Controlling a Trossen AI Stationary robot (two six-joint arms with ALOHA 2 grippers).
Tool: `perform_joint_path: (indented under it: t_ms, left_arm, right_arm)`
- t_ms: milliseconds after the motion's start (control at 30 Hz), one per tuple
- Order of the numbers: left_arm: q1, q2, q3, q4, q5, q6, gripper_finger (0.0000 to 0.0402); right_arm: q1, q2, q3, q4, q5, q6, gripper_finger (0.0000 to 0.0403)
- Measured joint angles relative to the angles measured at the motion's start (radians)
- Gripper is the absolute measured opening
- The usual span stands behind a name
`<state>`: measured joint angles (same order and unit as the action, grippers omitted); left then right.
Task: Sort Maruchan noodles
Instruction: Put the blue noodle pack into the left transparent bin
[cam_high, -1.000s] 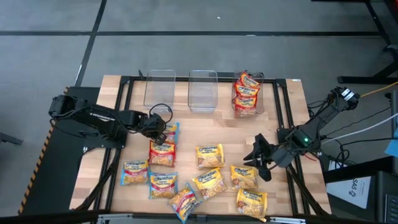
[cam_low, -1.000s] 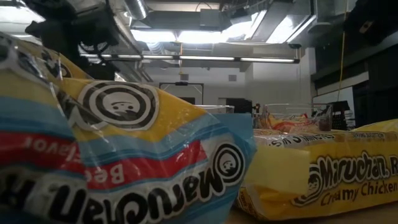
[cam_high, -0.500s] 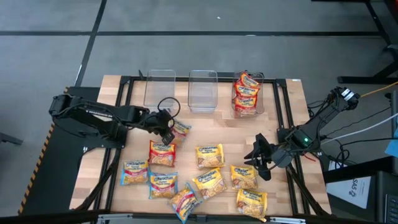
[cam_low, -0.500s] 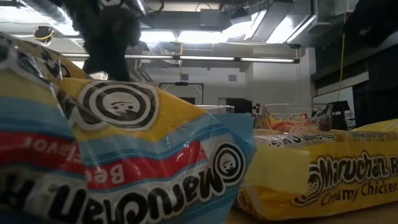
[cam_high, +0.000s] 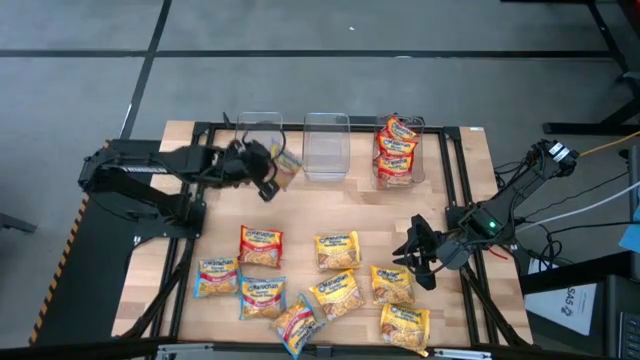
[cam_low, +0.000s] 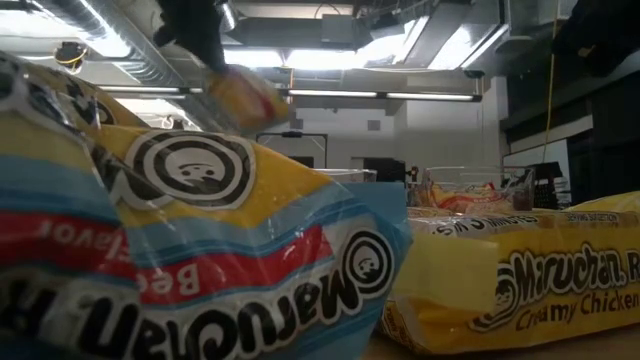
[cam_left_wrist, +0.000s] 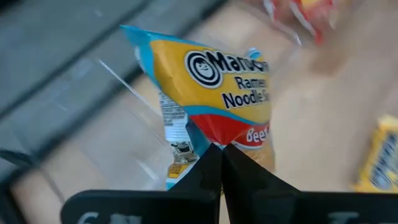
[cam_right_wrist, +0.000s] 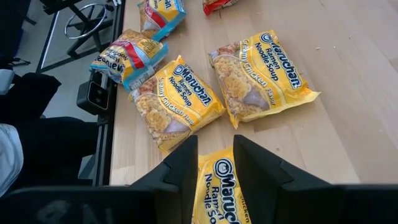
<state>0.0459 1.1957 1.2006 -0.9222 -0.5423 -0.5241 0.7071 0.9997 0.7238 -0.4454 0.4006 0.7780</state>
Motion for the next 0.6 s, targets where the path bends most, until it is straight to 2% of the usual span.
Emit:
perform_joint_path:
  t_ms: [200,367,467,600]
  left_arm:
    - [0.151,0.0,0.131,-0.096,-0.032,0.139,0.0]
    - [0.315,-0.001,0.157,-0.127,-0.023,0.219,0.0]
    - [0.429,0.0,0.146,-0.112,0.011,0.27,0.0]
    - [0.554,0.024,0.112,-0.023,0.103,0.324,0.0]
  right_arm:
    - [0.0,0.0,0.0,0.0,0.0,0.0,0.0106]
    - [0.0,0.0,0.0,0.0,-0.002,0.001,0.0106]
    - [0.0,0.0,0.0,0.0,-0.003,0.001,0.0106]
    - [0.0,0.0,0.0,0.001,-0.002,0.001,0.0106]
